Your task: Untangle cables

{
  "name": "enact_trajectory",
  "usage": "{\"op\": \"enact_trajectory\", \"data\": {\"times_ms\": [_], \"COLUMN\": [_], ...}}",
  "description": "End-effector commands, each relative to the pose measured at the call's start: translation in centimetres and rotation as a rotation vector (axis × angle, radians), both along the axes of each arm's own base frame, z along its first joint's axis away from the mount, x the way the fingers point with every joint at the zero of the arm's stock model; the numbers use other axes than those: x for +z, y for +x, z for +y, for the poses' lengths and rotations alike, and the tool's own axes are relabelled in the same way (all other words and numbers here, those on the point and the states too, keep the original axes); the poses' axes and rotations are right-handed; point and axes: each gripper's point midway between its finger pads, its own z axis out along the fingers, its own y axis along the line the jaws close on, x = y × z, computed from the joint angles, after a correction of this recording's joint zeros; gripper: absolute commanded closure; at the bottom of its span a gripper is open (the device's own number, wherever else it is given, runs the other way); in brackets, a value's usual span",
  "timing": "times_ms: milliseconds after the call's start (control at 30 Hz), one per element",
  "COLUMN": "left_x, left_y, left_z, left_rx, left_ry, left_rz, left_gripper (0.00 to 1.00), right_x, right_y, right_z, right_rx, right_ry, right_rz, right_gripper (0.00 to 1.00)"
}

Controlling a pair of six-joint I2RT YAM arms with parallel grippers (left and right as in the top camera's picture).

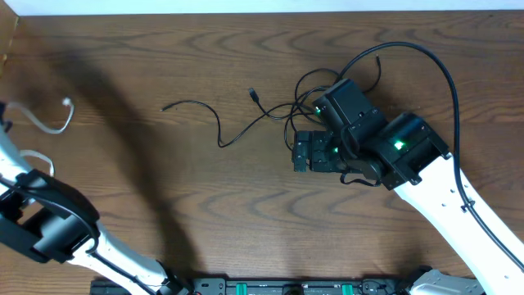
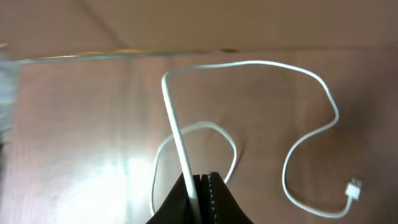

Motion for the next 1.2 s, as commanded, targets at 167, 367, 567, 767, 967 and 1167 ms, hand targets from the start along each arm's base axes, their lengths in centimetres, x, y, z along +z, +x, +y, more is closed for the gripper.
{"op": "enact_trajectory", "data": {"times_ms": [167,367,567,767,967,1167], "left_x": [0.8,-0.9,-0.3,-2.0,-5.1,-6.9], "left_y": [-6.0,0.5,4.0,0.0,-3.9,-7.4], "left_z": [3.4,3.1,3.0,5.8,7.6,8.9], "left_rx": [0.145,-0.334,-0.45,-0.289,-0.178,-0.043], "left_ry": [0.046,-0.063,-0.053,0.008,-0.043,-0.092], "left_rz": [0.059,-0.041,-0.182,0.024,0.107,0.086], "left_gripper": [0.93,0.92,0.93,0.92,0.92,0.76], "right_x": [0.2,0.2,0.2,0.2,0.2,0.2], "right_y": [0.1,0.1,0.1,0.1,0.1,0.1], "right_z": [0.0,0.0,0.0,0.0,0.0,0.0], "right_rx": [0.012,0.012,0.012,0.012,0.012,0.012], "right_ry": [-0.013,-0.013,-0.013,-0.013,-0.013,-0.013], "right_rz": [-0.017,-0.017,-0.017,-0.017,-0.017,-0.017], "right_gripper": [0.01,0.01,0.01,0.01,0.01,0.01]}}
